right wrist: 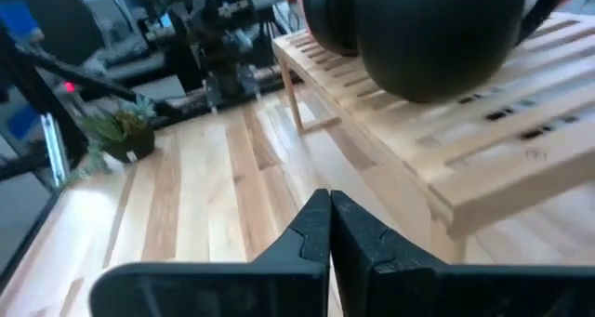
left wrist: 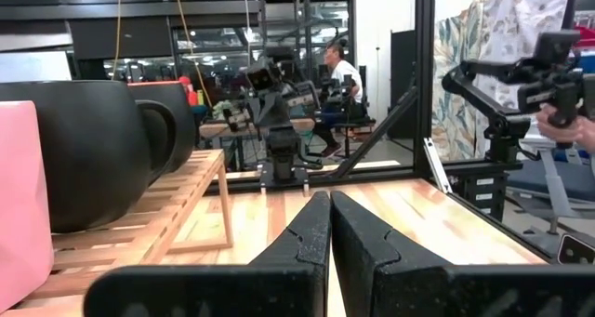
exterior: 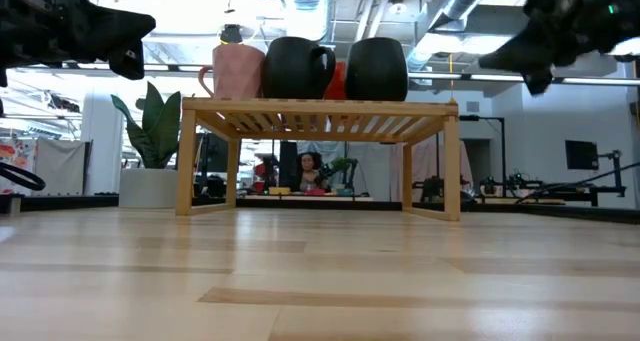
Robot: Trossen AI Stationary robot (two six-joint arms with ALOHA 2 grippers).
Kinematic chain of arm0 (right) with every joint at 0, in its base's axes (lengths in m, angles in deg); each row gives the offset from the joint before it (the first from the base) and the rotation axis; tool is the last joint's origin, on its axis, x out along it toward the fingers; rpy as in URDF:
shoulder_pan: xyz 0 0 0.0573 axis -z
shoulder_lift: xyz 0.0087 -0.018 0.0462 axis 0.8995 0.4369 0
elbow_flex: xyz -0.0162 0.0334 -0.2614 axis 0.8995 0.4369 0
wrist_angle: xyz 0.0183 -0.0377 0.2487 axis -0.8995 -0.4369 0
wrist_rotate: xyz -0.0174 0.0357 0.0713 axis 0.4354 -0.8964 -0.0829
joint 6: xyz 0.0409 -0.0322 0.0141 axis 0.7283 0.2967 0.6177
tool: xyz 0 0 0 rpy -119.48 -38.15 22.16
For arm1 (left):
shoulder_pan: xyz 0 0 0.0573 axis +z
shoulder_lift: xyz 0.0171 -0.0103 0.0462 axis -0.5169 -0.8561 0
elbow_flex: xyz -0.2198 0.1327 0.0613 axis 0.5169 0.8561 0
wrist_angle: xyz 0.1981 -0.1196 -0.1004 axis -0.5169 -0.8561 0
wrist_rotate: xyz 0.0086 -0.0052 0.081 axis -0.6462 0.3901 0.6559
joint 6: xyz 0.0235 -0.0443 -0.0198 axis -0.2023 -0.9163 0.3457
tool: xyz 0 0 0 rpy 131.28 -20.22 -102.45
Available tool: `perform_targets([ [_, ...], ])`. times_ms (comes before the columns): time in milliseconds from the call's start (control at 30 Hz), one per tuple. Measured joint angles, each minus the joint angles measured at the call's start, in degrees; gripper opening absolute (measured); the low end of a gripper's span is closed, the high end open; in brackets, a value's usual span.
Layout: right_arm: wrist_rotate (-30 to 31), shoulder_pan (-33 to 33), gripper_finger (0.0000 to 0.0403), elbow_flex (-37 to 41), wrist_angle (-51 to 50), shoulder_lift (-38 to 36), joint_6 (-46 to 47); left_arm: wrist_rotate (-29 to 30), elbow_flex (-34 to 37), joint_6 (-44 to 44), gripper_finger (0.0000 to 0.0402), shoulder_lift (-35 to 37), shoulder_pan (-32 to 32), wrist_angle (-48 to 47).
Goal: Place coffee mugs
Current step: Return to Home Position
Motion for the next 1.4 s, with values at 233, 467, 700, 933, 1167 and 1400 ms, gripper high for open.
perform_targets([
  [233,-5.0,0.4,0.0018,15.1,16.7,-6.7,-4.8,-1.3,-1.1,-0.9,0.0000,0.0,0.0,-0.4],
  [467,-6.2,0.2,0.0021,17.0,17.3,-8.7,-6.2,-2.5,-1.2,0.3,0.0000,0.0,0.0,-3.1],
  [700,-6.3,-0.2,0.0022,17.0,17.2,-8.9,-7.0,-2.1,-0.7,1.5,0.0000,0.0,0.0,-7.2],
  [933,-6.3,-0.2,0.0022,17.1,17.2,-8.9,-7.4,-2.0,-0.2,-1.0,0.0000,-0.1,0.0,-10.7],
  [1167,-6.2,-0.2,0.0022,17.1,17.2,-8.9,-7.5,-2.1,-0.2,-1.0,0.0000,0.0,0.0,-10.4],
  [1400,-6.2,-0.2,0.0024,17.1,17.2,-8.9,-7.5,-2.0,-0.1,-1.0,0.0000,0.0,0.0,-10.5],
])
